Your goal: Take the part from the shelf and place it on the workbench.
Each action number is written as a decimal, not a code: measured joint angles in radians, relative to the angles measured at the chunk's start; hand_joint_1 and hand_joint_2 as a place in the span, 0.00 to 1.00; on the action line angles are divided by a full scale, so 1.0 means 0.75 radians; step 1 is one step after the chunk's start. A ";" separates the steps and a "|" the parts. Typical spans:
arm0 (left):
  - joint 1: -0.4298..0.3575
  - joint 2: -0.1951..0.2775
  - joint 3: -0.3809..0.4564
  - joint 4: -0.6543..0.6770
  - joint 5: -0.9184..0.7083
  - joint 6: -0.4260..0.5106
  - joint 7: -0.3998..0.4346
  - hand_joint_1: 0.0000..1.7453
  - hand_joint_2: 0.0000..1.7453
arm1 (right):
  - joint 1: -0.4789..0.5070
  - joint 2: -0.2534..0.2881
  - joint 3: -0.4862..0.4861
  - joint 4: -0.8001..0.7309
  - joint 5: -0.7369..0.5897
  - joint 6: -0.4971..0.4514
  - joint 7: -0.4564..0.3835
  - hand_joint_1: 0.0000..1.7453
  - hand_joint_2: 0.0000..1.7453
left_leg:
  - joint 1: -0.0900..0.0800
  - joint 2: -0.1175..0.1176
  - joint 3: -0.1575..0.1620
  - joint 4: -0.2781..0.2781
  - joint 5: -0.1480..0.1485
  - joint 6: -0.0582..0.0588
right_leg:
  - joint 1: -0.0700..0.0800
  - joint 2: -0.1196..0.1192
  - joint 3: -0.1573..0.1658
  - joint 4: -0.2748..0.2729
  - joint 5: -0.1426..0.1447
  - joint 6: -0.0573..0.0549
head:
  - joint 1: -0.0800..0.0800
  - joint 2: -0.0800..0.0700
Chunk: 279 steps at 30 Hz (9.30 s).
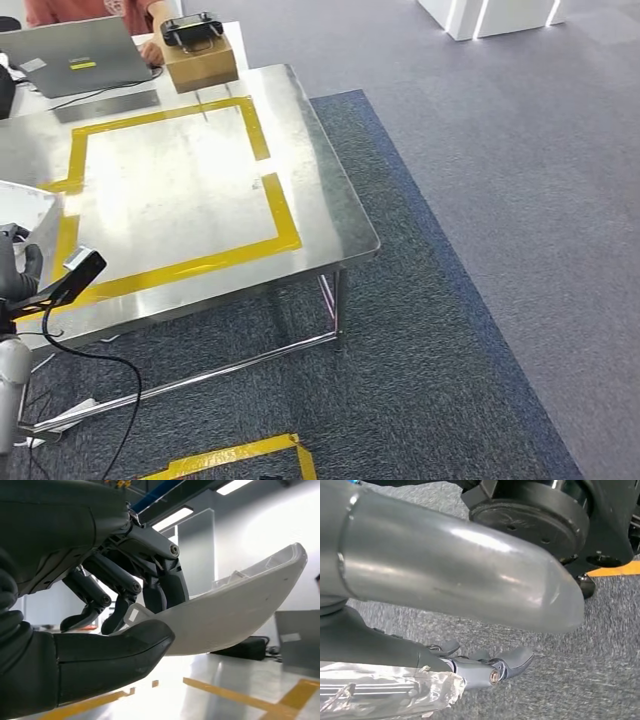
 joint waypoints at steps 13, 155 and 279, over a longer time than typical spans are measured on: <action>0.006 -0.005 0.000 -0.012 -0.007 -0.003 0.012 1.00 1.00 | 0.006 0.000 0.016 -0.019 -0.023 0.000 0.009 0.00 0.00 | -0.013 0.015 0.180 -0.348 0.146 0.076 | 0.006 0.034 -0.096 0.293 -0.200 0.066 | 0.013 0.000; -0.105 -0.151 -0.288 0.558 0.004 0.128 -0.054 0.00 0.00 | 0.300 -0.001 0.244 -0.343 -0.390 0.073 0.356 0.00 0.00 | -0.024 -0.074 0.178 -0.342 0.144 0.053 | 0.021 0.082 -0.034 0.034 -0.001 0.025 | 0.017 0.000; 0.158 -0.020 0.111 0.049 0.113 0.134 -0.003 0.00 0.00 | 0.037 -0.001 0.039 -0.105 0.068 -0.088 0.034 0.00 0.00 | -0.006 0.065 0.140 -0.251 0.130 -0.003 | 0.009 -0.057 0.038 0.008 -0.041 0.005 | 0.013 0.000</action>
